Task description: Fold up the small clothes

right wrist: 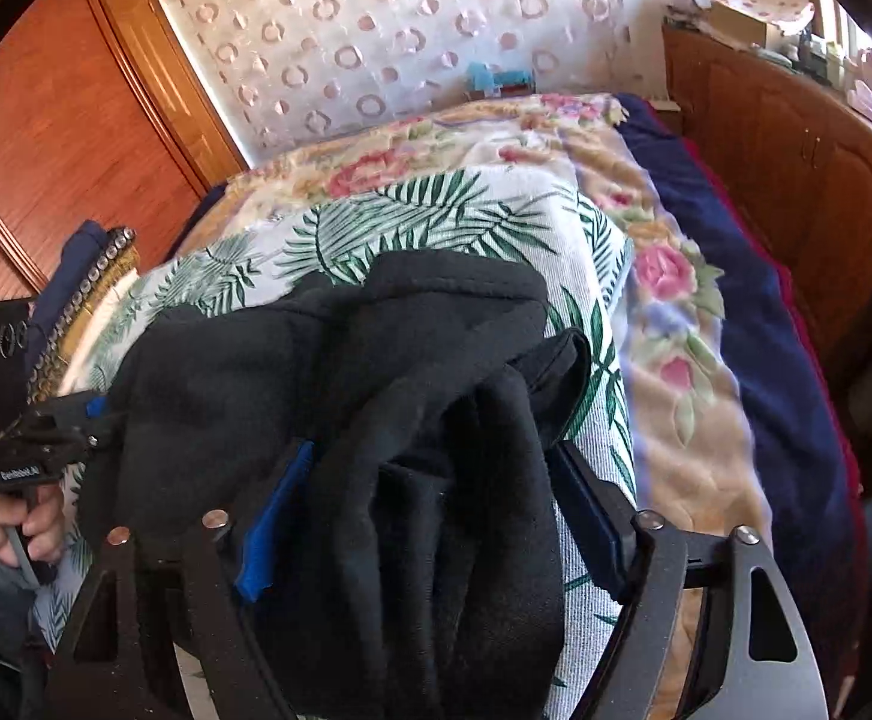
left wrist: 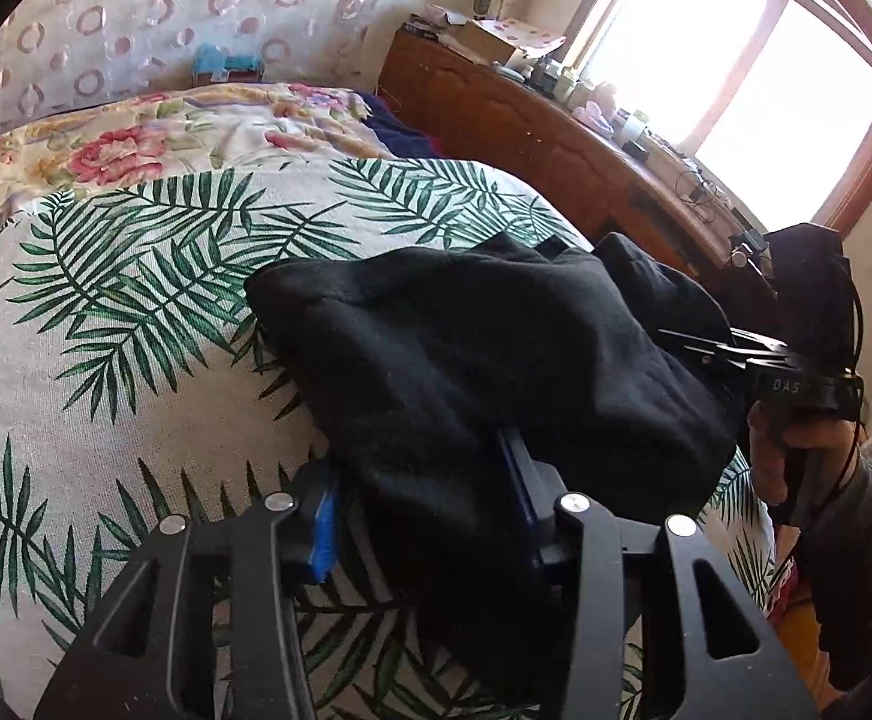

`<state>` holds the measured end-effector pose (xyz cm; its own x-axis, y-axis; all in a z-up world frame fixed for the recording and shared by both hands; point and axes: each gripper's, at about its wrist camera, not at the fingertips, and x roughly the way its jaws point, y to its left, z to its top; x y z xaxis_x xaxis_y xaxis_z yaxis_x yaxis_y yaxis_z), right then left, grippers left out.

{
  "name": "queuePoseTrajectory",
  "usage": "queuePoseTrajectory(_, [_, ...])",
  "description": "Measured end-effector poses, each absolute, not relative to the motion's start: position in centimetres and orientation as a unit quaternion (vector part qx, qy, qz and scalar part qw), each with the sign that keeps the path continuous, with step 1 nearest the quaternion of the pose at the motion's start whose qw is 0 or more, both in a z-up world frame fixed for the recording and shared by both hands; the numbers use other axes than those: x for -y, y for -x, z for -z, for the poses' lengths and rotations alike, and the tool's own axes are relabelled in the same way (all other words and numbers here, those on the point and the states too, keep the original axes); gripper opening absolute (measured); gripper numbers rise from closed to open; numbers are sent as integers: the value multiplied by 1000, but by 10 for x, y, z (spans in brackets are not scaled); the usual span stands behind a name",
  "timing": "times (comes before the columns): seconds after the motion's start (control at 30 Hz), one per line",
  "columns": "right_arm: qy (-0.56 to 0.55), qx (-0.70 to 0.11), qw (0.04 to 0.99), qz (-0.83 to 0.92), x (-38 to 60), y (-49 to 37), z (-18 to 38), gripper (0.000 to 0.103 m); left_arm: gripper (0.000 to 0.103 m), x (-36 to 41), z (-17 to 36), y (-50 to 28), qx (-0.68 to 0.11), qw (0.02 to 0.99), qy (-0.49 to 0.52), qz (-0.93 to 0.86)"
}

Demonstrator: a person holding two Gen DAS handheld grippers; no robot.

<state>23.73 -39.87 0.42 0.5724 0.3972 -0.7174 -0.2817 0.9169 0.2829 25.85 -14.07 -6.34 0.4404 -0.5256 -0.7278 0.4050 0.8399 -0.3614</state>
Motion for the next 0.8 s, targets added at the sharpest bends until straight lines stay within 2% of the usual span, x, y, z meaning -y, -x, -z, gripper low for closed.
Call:
queuePoseTrajectory(0.03, [-70,-421,882,-200,398,-238,-5,62,44,141,63,-258,-452,845,68,276])
queuePoseTrajectory(0.1, [-79,-423,878,-210,398,-238,-4,57,40,139,63,-259,-456,842,76,280])
queuePoseTrajectory(0.13, [-75,-423,878,-212,397,-238,-4,50,38,137,62,-260,-458,838,84,283])
queuePoseTrajectory(0.2, [-76,-421,876,-223,398,-238,-4,39,19,134,63,-260,-464,828,108,297])
queuePoseTrajectory(0.3, [-62,-403,885,-226,394,-232,-7,29,14,137,55,-253,-448,836,90,305])
queuePoseTrajectory(0.53, [-19,-336,912,-233,374,-217,-46,25,13,122,2,-222,-382,867,68,313])
queuePoseTrajectory(0.8, [17,-272,916,-295,319,-224,-95,25,13,40,-53,-185,-309,911,96,255])
